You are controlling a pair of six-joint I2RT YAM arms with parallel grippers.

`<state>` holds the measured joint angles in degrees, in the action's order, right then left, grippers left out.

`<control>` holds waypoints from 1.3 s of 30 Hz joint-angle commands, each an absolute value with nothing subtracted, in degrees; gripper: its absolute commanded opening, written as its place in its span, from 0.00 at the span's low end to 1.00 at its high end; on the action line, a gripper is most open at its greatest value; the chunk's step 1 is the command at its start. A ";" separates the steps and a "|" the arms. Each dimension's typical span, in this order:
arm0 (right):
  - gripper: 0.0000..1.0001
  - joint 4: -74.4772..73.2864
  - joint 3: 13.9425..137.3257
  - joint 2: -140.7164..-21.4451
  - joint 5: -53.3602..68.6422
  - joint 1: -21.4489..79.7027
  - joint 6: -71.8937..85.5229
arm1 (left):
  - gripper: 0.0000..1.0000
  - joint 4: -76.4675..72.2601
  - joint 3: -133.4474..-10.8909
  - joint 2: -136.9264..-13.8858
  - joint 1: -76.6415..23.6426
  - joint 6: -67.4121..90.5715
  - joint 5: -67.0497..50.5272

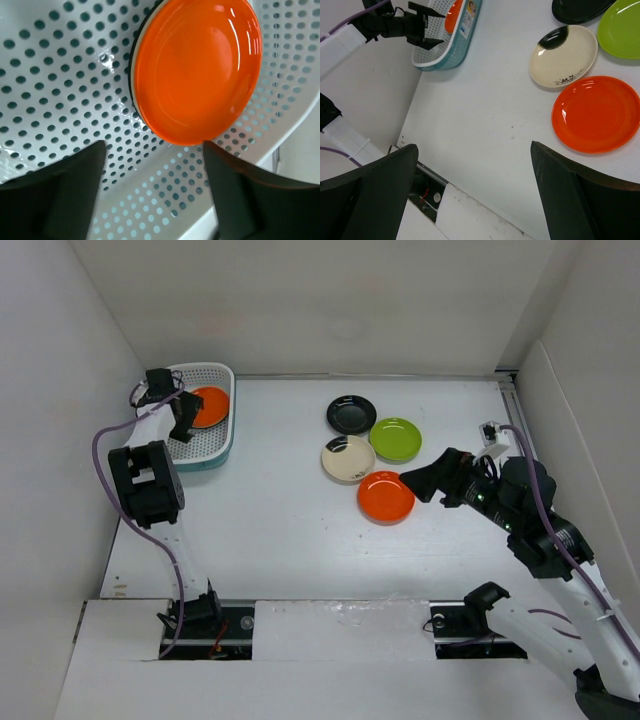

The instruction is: Place the plates into the plastic bin on the countertop

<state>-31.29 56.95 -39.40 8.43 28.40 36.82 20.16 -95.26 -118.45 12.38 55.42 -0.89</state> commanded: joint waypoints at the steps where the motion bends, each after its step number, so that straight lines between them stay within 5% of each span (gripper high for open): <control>1: 1.00 -30.23 59.06 -38.85 8.61 27.95 35.77 | 0.80 21.18 -100.02 -115.14 12.57 53.18 -0.80; 5: 1.00 -30.23 59.06 -38.85 9.14 27.95 36.29 | 1.00 21.88 -101.95 -108.04 11.08 49.40 5.34; 12: 1.00 -30.23 59.06 -39.90 6.86 27.95 36.30 | 1.00 10.12 -93.35 -98.00 3.18 39.30 -11.38; 20: 1.00 -35.51 63.90 -46.66 0.17 27.95 36.30 | 1.00 -6.75 -72.00 -97.72 -18.96 38.94 -17.04; 33: 1.00 -33.84 63.37 -45.44 3.78 27.95 35.07 | 1.00 -12.83 -63.54 -109.06 -23.12 37.18 -18.63; 37: 1.00 -33.84 63.37 -45.44 3.78 27.95 35.07 | 0.88 -11.61 -65.03 -112.40 -23.12 37.18 -18.90; 39: 1.00 -33.32 62.84 -45.44 3.78 27.95 35.07 | 0.75 -10.91 -65.74 -113.55 -23.12 37.18 -18.37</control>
